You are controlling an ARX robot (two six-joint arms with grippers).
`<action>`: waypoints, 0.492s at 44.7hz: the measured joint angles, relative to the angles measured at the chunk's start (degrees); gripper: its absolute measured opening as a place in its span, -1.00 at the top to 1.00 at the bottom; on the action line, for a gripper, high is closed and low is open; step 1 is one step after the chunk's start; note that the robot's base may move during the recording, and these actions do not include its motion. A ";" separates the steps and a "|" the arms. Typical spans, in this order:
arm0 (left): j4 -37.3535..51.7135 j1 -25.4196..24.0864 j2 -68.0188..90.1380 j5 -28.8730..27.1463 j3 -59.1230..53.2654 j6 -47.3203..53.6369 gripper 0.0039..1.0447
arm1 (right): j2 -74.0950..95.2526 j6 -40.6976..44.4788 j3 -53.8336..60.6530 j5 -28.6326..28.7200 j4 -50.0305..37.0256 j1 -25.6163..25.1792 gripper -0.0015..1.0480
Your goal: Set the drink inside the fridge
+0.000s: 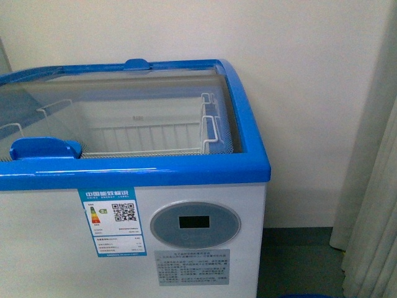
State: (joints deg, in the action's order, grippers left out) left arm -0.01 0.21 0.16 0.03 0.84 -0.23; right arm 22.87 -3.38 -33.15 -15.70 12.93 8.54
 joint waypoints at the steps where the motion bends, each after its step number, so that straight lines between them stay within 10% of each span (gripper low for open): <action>1: 0.00 0.00 0.00 -0.02 0.00 0.00 -0.85 | 0.00 0.00 0.00 0.02 0.00 0.00 0.29; 13: -0.35 -0.13 0.26 0.44 0.11 -0.44 -0.85 | 0.00 0.02 0.00 0.02 0.00 0.00 0.29; 22: 15.69 -10.56 27.10 16.83 10.45 -2.03 -0.85 | 0.00 0.02 0.00 0.04 0.00 0.11 0.29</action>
State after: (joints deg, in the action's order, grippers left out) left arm 15.68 -10.35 27.27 16.86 11.29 -2.26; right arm 22.87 -3.36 -33.15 -15.66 12.93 8.64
